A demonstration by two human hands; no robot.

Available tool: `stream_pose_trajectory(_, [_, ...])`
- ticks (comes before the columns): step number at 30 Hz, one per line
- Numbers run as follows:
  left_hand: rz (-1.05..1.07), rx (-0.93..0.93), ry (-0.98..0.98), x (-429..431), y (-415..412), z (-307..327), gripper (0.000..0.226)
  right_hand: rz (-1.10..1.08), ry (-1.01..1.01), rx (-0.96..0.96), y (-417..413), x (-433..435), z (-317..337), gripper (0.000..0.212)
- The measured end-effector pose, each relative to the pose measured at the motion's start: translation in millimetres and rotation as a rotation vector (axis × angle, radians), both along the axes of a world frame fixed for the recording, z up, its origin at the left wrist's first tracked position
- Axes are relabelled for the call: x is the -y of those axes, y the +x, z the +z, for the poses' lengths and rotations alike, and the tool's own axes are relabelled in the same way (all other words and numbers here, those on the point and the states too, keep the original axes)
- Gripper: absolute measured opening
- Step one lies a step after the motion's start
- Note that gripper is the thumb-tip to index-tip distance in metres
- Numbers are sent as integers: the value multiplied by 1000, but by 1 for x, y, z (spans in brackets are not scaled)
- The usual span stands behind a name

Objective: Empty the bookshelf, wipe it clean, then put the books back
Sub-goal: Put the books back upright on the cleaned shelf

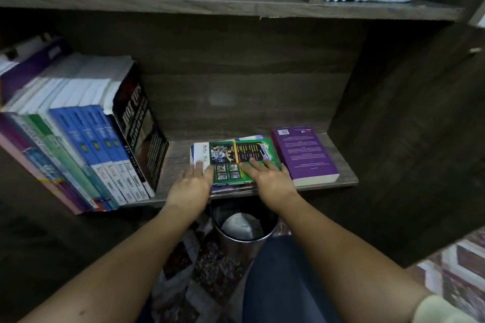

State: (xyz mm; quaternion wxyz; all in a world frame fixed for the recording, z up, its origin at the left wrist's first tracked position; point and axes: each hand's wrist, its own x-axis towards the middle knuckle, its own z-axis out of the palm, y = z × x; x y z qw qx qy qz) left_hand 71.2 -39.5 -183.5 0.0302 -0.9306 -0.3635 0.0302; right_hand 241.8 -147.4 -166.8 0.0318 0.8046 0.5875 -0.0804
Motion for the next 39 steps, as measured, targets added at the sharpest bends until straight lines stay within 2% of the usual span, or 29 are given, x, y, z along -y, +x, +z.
stream_pose_trajectory(3, [37, -13, -93, 2, 3, 5, 81, 3, -65, -93, 4, -1, 1, 91])
stream_pose_trajectory(7, [69, -79, -39, 11, 5, 12, 85, 2, -120, -83, 2, 4, 7, 95])
stream_pose_trajectory(11, [-63, 48, 25, 31, 14, 25, 69, -66, -62, 23, 2, 36, 18, 86])
stream_pose_trajectory(14, [-244, 96, 74, 57, 31, 36, 52, -106, -33, 58, 10, 80, 29, 66])
stream_pose_trajectory(18, [-414, 125, 58, 113, 70, 50, 41, -264, -78, -75, 22, 152, 39, 42])
stream_pose_trajectory(21, [-513, 156, -12, 155, 101, 57, 37, -366, -154, -77, 31, 203, 35, 34])
stream_pose_trajectory(28, [-869, -11, -320, 266, 167, 40, 17, -592, -351, -196, 66, 329, -9, 32])
stream_pose_trajectory(30, [-914, -50, -348, 287, 184, 32, 17, -627, -379, -217, 74, 355, -25, 28])
stream_pose_trajectory(33, [-979, -133, -372, 320, 216, 9, 18, -695, -383, -262, 88, 397, -55, 37])
stream_pose_trajectory(39, [-1099, -295, -290, 361, 273, -44, 28, -801, -395, -354, 101, 442, -130, 38])
